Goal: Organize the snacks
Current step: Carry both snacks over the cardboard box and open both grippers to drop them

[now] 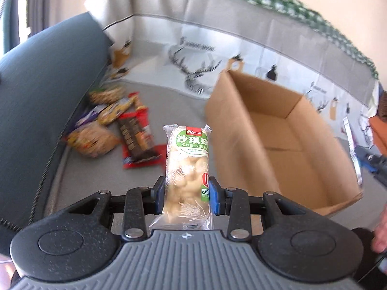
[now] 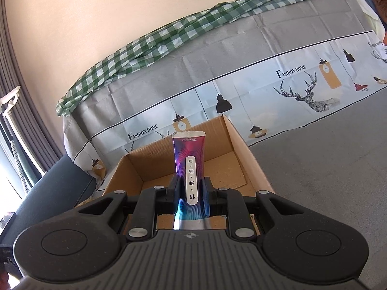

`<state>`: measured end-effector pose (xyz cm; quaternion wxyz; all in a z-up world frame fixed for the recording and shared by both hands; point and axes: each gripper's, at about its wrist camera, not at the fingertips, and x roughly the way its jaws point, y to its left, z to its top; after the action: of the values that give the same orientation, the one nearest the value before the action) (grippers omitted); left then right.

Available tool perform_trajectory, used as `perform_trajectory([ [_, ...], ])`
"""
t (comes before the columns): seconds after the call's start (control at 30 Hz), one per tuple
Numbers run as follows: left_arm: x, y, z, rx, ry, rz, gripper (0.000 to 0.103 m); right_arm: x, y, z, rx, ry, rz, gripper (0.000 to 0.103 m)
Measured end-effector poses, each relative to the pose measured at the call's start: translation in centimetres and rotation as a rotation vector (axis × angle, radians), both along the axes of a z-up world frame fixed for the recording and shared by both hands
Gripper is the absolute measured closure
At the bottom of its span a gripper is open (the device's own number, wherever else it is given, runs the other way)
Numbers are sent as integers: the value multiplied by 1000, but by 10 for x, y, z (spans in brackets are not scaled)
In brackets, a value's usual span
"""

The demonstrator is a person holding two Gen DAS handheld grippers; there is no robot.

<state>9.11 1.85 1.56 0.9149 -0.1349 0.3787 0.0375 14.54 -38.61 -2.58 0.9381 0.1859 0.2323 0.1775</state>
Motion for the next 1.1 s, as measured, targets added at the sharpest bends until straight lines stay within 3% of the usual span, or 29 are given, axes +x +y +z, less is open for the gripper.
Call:
perform_trajectory([
  [0.53, 66, -100, 68, -37, -140, -183, 63, 3, 0, -2, -4, 15, -12, 82],
  [0.57, 70, -106, 71, -38, -149, -197, 63, 3, 0, -3, -8, 21, -21, 78],
  [0.6, 73, -112, 74, -34, -155, -206, 53, 4, 0, -4, -12, 30, -30, 77],
  [0.63, 75, -117, 76, -35, -156, -220, 35, 5, 1, -5, -16, 45, -38, 60],
  [0.67, 76, -121, 77, -35, -164, -230, 29, 6, 1, -6, -19, 56, -51, 40],
  [0.7, 75, -124, 77, -28, -182, -234, 25, 6, 0, -6, -23, 56, -69, 33],
  [0.73, 72, -127, 77, -13, -201, -235, 25, 5, -2, -6, -23, 52, -79, 29],
  [0.97, 39, -101, 51, 30, -235, -177, 29, 6, -6, -7, -17, 72, -78, 30],
  [1.1, 20, -66, 30, 4, -169, -135, 47, 7, -3, -7, -31, 77, -72, 30],
])
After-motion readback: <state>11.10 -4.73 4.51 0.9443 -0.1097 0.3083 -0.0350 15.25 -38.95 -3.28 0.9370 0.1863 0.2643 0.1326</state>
